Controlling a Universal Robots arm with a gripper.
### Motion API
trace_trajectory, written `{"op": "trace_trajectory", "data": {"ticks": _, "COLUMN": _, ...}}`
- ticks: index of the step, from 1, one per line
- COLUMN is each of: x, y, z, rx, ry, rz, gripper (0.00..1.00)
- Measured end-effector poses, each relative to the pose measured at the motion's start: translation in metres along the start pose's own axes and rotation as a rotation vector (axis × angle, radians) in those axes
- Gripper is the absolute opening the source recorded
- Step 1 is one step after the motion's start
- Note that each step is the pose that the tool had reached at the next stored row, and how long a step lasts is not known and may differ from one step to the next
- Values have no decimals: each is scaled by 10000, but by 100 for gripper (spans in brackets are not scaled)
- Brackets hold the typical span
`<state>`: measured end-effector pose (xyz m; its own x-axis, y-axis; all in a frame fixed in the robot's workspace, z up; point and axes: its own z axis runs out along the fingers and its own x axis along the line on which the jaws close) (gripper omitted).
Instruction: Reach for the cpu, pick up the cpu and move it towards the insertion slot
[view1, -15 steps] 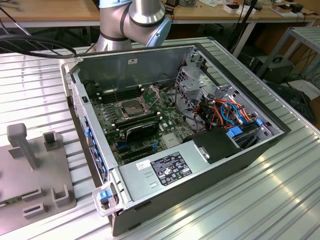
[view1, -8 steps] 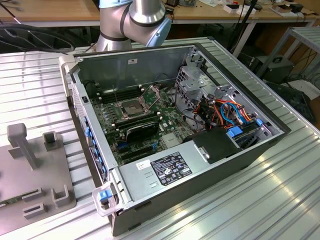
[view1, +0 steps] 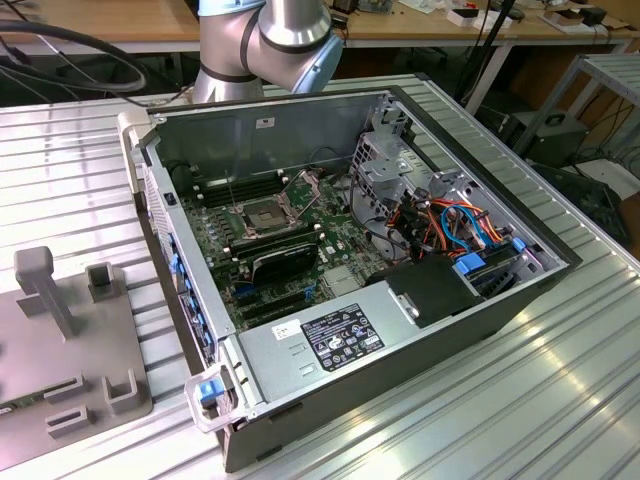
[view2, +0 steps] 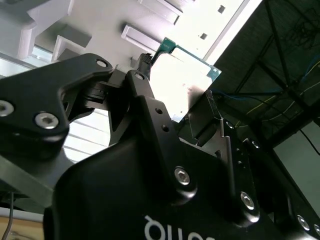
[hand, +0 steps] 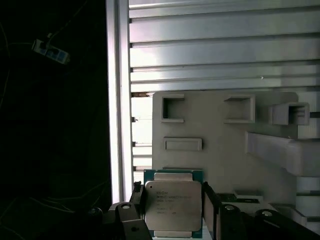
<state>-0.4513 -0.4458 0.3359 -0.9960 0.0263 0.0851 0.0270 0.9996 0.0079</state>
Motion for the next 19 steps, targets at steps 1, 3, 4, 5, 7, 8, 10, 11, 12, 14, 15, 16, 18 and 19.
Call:
{"op": "trace_trajectory", "data": {"ticks": 1, "x": 0, "y": 0, "z": -8, "rx": 0, "ry": 10, "rz": 0, "gripper": 55}}
{"op": "trace_trajectory", "data": {"ticks": 3, "x": 2, "y": 1, "z": -29, "rx": -2, "ry": 18, "rz": 1, "gripper": 55}}
{"op": "trace_trajectory", "data": {"ticks": 4, "x": 3, "y": 0, "z": -36, "rx": -4, "ry": 18, "rz": 0, "gripper": 55}}
{"op": "trace_trajectory", "data": {"ticks": 5, "x": 4, "y": 0, "z": -44, "rx": -4, "ry": 20, "rz": 0, "gripper": 55}}
{"op": "trace_trajectory", "data": {"ticks": 7, "x": 5, "y": 1, "z": -60, "rx": -5, "ry": 26, "rz": 0, "gripper": 55}}
{"op": "trace_trajectory", "data": {"ticks": 8, "x": 5, "y": 1, "z": -65, "rx": -7, "ry": 25, "rz": 0, "gripper": 55}}
{"op": "trace_trajectory", "data": {"ticks": 10, "x": 5, "y": 1, "z": -65, "rx": -9, "ry": 24, "rz": -1, "gripper": 55}}
{"op": "trace_trajectory", "data": {"ticks": 11, "x": 5, "y": 1, "z": -65, "rx": -8, "ry": 24, "rz": -1, "gripper": 55}}
{"op": "trace_trajectory", "data": {"ticks": 12, "x": 5, "y": 1, "z": -67, "rx": -7, "ry": 27, "rz": 0, "gripper": 55}}
{"op": "trace_trajectory", "data": {"ticks": 14, "x": 5, "y": 1, "z": -67, "rx": -8, "ry": 26, "rz": -1, "gripper": 55}}
{"op": "trace_trajectory", "data": {"ticks": 15, "x": 5, "y": 1, "z": -67, "rx": -7, "ry": 26, "rz": 0, "gripper": 55}}
{"op": "trace_trajectory", "data": {"ticks": 16, "x": 5, "y": 1, "z": -68, "rx": -7, "ry": 26, "rz": -1, "gripper": 55}}
{"op": "trace_trajectory", "data": {"ticks": 18, "x": 6, "y": 0, "z": -70, "rx": -7, "ry": 26, "rz": 0, "gripper": 55}}
{"op": "trace_trajectory", "data": {"ticks": 19, "x": 7, "y": 1, "z": -84, "rx": -4, "ry": 31, "rz": 0, "gripper": 55}}
